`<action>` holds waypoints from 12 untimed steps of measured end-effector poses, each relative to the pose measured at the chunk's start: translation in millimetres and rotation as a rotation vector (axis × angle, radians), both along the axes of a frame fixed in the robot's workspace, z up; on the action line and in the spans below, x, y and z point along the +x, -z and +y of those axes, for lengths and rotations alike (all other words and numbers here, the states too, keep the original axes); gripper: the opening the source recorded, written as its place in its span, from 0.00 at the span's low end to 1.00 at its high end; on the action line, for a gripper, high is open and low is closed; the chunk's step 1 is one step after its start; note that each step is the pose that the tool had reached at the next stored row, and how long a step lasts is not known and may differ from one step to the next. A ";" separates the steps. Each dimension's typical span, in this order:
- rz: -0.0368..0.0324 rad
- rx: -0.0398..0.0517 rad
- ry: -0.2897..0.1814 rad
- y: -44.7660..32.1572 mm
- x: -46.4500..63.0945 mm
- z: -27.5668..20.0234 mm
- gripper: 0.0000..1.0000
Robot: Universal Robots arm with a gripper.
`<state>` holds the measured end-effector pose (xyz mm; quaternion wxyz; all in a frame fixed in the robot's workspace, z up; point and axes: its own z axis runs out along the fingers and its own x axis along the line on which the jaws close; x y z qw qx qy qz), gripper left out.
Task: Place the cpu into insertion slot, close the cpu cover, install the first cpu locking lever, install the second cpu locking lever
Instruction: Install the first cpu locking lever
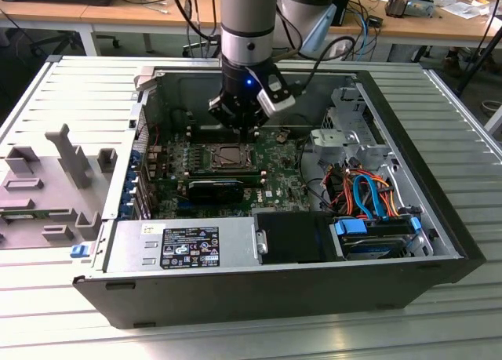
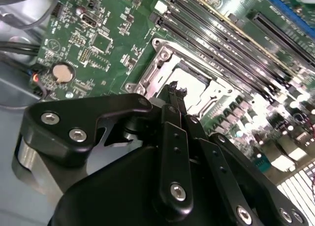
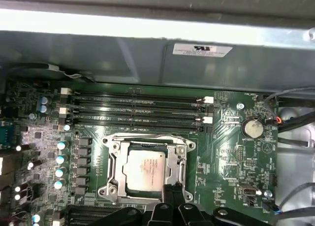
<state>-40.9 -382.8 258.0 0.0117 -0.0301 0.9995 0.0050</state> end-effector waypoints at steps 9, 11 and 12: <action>-0.0001 0.0000 0.000 -1.5 0.0 0.0 0.11; -0.0001 0.0000 0.000 -1.6 0.0 0.0 0.11; 0.0000 0.0000 0.000 -1.6 0.0 0.0 0.11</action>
